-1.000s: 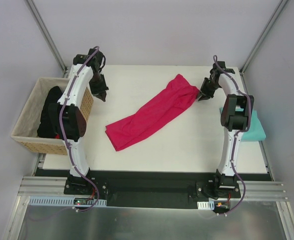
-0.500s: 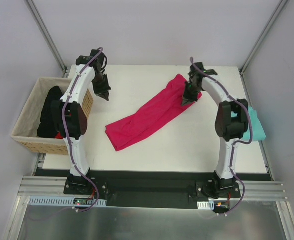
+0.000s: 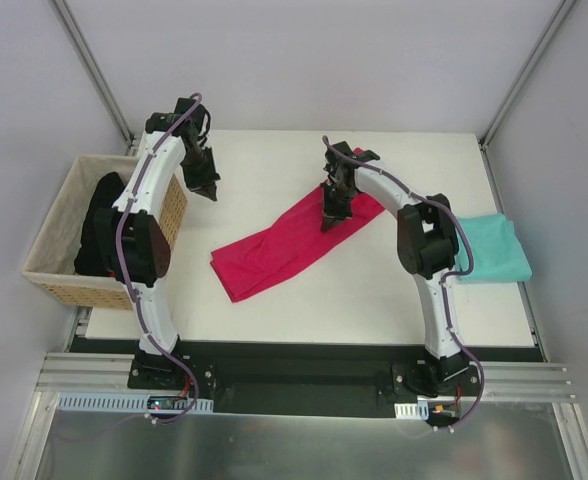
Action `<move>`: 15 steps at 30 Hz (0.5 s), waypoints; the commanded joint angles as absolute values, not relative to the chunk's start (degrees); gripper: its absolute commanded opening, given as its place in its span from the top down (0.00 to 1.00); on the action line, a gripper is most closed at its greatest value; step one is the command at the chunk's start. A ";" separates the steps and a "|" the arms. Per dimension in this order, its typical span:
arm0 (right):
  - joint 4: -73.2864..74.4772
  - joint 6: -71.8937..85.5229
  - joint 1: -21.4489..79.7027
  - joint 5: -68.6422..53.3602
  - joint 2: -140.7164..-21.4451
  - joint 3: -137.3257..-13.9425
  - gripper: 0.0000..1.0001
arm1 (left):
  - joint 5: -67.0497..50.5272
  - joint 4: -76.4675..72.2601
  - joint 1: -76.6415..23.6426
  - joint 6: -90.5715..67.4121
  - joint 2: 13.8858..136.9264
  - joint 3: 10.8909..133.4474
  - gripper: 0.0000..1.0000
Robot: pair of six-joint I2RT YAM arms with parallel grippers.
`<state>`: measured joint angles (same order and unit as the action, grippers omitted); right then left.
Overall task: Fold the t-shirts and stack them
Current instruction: Rotate the tshirt 90 degrees
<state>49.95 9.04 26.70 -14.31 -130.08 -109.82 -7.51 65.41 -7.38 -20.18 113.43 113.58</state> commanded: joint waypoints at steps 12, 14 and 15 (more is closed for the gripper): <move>48.08 12.22 28.65 -18.63 -127.36 -100.47 0.99 | -7.03 65.13 -6.77 -22.32 107.14 108.81 1.00; 47.46 12.66 28.83 -18.63 -126.92 -98.28 0.99 | -7.12 65.13 -6.77 -22.41 106.61 108.63 1.00; 47.37 12.83 28.83 -18.55 -126.74 -97.57 0.99 | -7.03 65.13 -6.77 -22.50 106.52 108.55 1.00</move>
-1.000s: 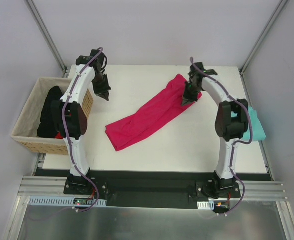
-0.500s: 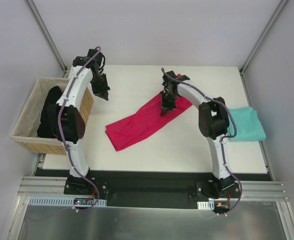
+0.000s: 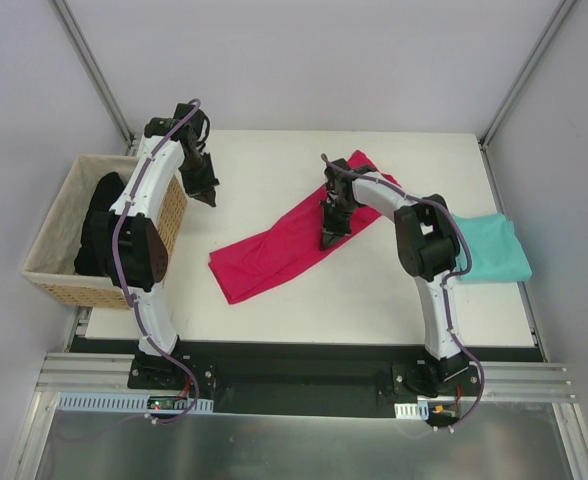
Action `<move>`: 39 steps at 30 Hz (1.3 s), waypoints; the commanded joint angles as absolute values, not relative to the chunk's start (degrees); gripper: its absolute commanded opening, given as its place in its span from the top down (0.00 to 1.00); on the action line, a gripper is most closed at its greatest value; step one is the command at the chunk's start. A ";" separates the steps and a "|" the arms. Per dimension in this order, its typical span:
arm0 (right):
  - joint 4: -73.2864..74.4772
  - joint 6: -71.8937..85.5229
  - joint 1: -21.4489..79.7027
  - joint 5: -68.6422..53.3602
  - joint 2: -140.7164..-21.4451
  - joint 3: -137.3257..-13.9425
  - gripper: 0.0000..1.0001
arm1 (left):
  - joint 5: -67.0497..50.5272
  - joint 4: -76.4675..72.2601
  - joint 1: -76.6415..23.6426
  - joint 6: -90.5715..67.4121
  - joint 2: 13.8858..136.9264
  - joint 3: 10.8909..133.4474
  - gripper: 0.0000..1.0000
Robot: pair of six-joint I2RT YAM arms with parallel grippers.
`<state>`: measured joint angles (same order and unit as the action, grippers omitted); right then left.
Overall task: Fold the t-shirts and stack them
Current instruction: Rotate the tshirt 90 degrees
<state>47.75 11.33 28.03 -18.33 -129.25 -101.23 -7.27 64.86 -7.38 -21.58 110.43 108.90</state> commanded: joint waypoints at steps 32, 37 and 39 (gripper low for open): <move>66.09 5.45 24.97 5.27 -126.65 -122.68 0.84 | -7.38 65.21 -6.77 -22.23 105.03 106.70 1.00; 66.01 4.48 19.61 4.92 -129.11 -126.83 0.94 | -7.56 65.21 -6.77 -22.76 105.47 107.58 1.00; 65.31 4.31 17.42 4.66 -129.72 -125.34 0.99 | -7.47 65.13 -6.77 -22.85 105.82 108.36 1.00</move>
<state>61.87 5.82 21.52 2.72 -128.14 -125.21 -7.44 64.69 -7.38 -21.93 108.05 106.89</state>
